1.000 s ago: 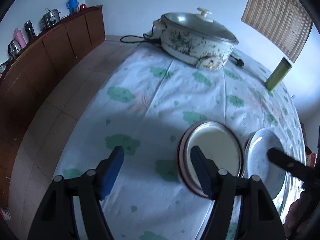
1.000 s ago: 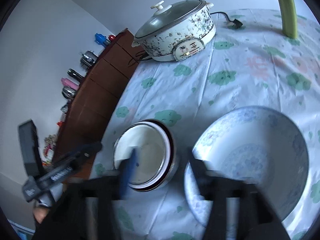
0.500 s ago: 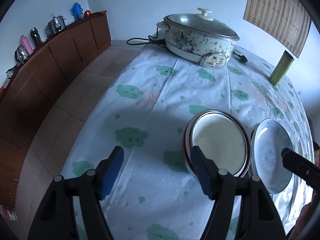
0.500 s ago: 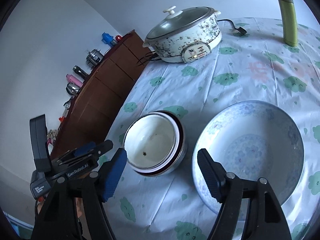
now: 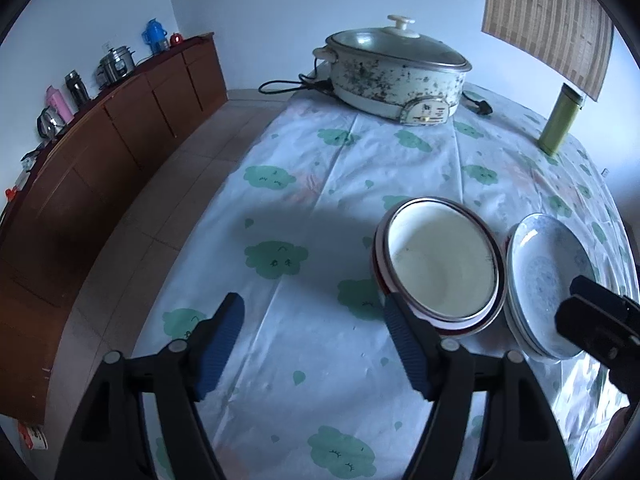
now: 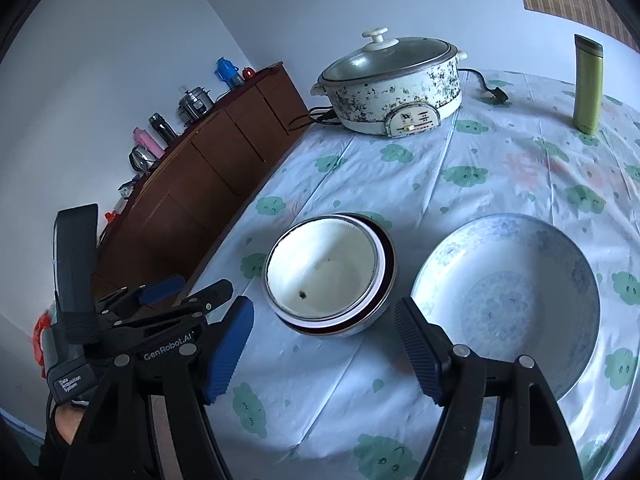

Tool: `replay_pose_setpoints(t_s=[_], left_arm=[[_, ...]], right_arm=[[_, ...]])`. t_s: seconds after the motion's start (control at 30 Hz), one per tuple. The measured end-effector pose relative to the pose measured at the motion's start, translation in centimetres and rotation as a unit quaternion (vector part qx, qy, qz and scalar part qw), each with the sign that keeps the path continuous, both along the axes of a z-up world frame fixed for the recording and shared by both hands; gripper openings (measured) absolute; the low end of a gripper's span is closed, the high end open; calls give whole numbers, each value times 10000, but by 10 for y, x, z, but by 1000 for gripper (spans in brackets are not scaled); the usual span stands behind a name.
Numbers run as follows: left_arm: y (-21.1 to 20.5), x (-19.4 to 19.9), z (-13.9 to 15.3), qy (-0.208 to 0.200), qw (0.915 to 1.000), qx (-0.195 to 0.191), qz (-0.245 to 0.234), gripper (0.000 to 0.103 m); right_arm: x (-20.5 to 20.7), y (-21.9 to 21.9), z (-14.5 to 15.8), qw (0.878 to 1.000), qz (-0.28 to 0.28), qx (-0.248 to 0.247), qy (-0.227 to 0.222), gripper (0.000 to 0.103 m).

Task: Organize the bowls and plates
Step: 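Move both tools to the white enamel bowl rim and close them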

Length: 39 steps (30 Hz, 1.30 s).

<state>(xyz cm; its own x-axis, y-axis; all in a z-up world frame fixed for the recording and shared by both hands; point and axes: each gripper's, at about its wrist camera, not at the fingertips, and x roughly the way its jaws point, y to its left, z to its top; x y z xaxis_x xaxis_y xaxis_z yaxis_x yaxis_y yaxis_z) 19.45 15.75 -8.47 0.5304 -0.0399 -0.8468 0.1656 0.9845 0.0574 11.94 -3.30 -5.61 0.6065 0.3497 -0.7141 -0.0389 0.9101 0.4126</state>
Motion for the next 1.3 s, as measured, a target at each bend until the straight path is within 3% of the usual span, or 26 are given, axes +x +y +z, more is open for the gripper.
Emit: replay_pose_setpoints(t_s=[0.43, 0.63, 0.77, 0.83, 0.87, 0.9, 0.97, 1.07, 1.2, 1.3], left_arm=[[2, 2, 2, -136, 9999, 40, -36, 78], [2, 9, 2, -71, 9998, -198, -50, 78], [4, 17, 4, -95, 9994, -342, -30, 91], [4, 24, 4, -85, 9992, -388, 2, 91], [4, 25, 4, -88, 9992, -395, -1, 91], [3, 28, 5, -96, 9992, -399, -12, 91], [-1, 34, 7, -116, 9991, -412, -45, 91], [-7, 42, 5, -113, 9992, -385, -43, 89], [-13, 56, -9, 143, 9991, -392, 3, 66], [-13, 62, -19, 402, 9976, -561, 86, 65]], right_arm=[[5, 6, 13, 9993, -64, -325, -165, 75], [22, -4, 11, 9991, -85, -383, -128, 75], [28, -15, 10, 9993, -123, -314, -143, 75], [31, -18, 8, 9993, -90, -343, -110, 75], [32, -20, 6, 9992, -93, -371, -82, 70], [34, -22, 3, 9992, -90, -391, -28, 53], [42, -26, -4, 9993, -24, -322, 163, 29], [49, -33, -11, 9994, -64, -224, 247, 28], [58, -36, -16, 9994, -57, -161, 306, 28], [66, -36, -21, 9992, -71, -140, 376, 29]])
